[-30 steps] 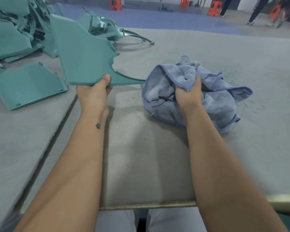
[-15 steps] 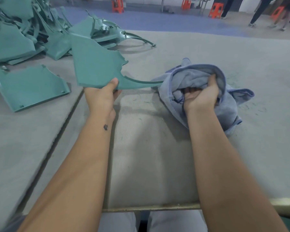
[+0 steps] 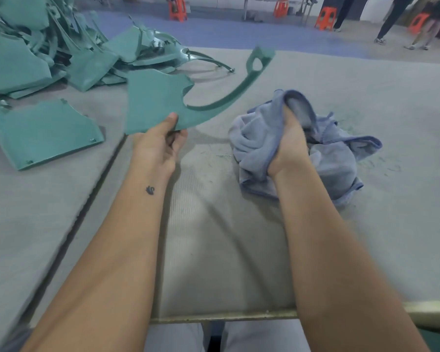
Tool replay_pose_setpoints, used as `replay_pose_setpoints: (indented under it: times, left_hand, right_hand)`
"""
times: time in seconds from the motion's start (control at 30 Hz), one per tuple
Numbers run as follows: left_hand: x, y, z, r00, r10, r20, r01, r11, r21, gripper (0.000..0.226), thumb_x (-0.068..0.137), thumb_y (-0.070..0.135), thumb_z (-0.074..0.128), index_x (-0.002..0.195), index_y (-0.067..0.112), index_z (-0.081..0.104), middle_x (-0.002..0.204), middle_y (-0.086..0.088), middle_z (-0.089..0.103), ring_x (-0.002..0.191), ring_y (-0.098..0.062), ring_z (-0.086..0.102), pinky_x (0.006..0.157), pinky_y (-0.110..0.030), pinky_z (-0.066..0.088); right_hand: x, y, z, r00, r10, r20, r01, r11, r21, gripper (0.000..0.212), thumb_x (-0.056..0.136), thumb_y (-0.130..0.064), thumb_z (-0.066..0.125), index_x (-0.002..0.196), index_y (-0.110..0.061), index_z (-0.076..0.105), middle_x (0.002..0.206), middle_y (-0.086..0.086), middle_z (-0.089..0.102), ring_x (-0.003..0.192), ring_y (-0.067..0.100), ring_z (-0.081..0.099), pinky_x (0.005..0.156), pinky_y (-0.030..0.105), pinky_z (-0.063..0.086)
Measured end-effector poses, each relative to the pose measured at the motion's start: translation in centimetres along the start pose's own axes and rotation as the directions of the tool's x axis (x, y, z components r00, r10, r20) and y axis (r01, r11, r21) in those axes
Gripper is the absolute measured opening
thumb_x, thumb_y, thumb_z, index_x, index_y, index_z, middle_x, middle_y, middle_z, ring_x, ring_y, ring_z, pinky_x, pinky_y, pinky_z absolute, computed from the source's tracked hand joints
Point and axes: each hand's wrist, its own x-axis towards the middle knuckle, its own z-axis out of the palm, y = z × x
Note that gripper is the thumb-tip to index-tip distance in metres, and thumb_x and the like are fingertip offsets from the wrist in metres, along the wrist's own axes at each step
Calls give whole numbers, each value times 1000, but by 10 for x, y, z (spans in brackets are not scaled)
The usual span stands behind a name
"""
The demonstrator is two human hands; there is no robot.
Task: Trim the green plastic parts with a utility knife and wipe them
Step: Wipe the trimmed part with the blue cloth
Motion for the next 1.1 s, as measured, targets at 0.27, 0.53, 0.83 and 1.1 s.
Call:
replay_pose_setpoints:
  times: [0.27,0.53,0.83,1.1]
  left_hand:
    - [-1,-20,6,986,166,-14,-123,778,616,116,77,11,78,153,22,-9,131,-15,49,103,-25,61,84,-32,55]
    - [-16,-19,1,837,128,532,-541,47,840,52,68,3,46,113,16,69,120,-12,63,118,-30,52,102,-39,40]
    - [-9,-9,-7,842,-214,496,-540,-326,776,94,62,57,47,149,30,29,149,-4,41,138,-26,34,113,-48,24]
    - [-2,-16,-7,839,409,359,-431,95,897,37,101,29,42,134,15,54,123,-15,63,112,-33,56,84,-33,42]
  right_hand:
    - [-10,32,34,992,97,84,-94,995,-35,54,96,-30,52,127,14,49,133,39,41,121,52,44,102,61,39]
    - [-9,27,29,997,63,35,-65,997,53,32,93,-35,58,116,-14,63,93,12,68,85,30,67,75,40,55]
    - [-1,17,25,992,69,-106,-46,977,210,41,96,-38,52,125,-11,61,118,11,67,107,29,64,92,44,53]
    - [-4,13,20,980,32,-195,21,964,264,33,92,-43,58,112,-18,66,96,1,72,85,18,69,66,32,56]
